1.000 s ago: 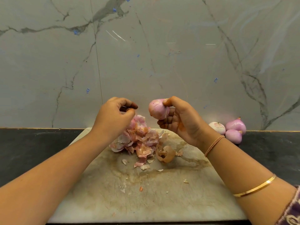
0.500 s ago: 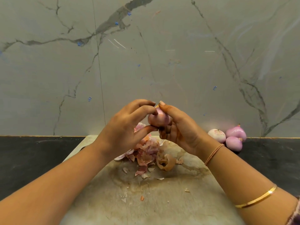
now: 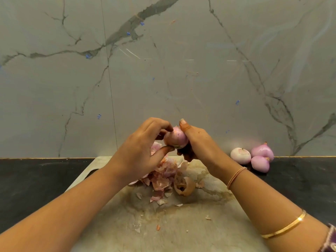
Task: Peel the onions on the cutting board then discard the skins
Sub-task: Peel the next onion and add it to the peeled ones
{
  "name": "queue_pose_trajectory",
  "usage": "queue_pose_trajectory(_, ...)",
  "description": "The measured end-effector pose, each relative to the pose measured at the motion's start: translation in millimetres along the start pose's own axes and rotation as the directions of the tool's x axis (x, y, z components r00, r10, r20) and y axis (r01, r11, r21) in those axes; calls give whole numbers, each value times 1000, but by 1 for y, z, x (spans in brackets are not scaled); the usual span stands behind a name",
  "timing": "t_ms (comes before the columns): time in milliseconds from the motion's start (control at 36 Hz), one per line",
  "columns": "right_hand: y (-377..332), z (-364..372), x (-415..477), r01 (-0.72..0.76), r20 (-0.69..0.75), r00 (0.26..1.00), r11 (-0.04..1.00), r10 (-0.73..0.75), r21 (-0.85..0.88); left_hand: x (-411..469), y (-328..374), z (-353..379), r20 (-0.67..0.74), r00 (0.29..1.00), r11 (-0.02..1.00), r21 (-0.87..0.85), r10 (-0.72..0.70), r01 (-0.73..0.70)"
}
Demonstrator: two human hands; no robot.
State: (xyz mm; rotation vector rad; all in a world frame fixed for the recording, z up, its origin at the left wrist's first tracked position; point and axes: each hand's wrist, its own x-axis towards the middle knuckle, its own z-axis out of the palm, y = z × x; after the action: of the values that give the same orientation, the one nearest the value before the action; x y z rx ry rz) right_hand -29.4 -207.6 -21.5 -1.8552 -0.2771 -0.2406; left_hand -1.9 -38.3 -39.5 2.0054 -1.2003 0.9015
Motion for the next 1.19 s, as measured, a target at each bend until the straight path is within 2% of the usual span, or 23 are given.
queue_pose_trajectory(361,3,-1,0,61,25,998,998,-60,-22,-2,-2,-1,42,999,1000,1,-30,30)
queue_pose_trajectory(528,2,0,0,51,24,998,999,-51,-19,-2,-4,-1,29,999,999,17,-32,32)
queue_pose_trajectory(667,1,0,1,-4,14,1000,998,3,63,-1,-3,-1,-1,1000,999,36,-22,22)
queue_pose_trajectory(778,1,1,1,-11,15,1000,999,11,33,-1,0,-1,10,993,986,-114,-120,120)
queue_pose_trajectory(917,2,1,0,-23,13,1000,1000,22,20,-2,0,-1,28,997,997,-44,-66,67)
queue_pose_trajectory(1194,-2,-1,-1,-66,-8,998,997,66,31,-2,-1,-1,28,1000,1000,-22,-1,2)
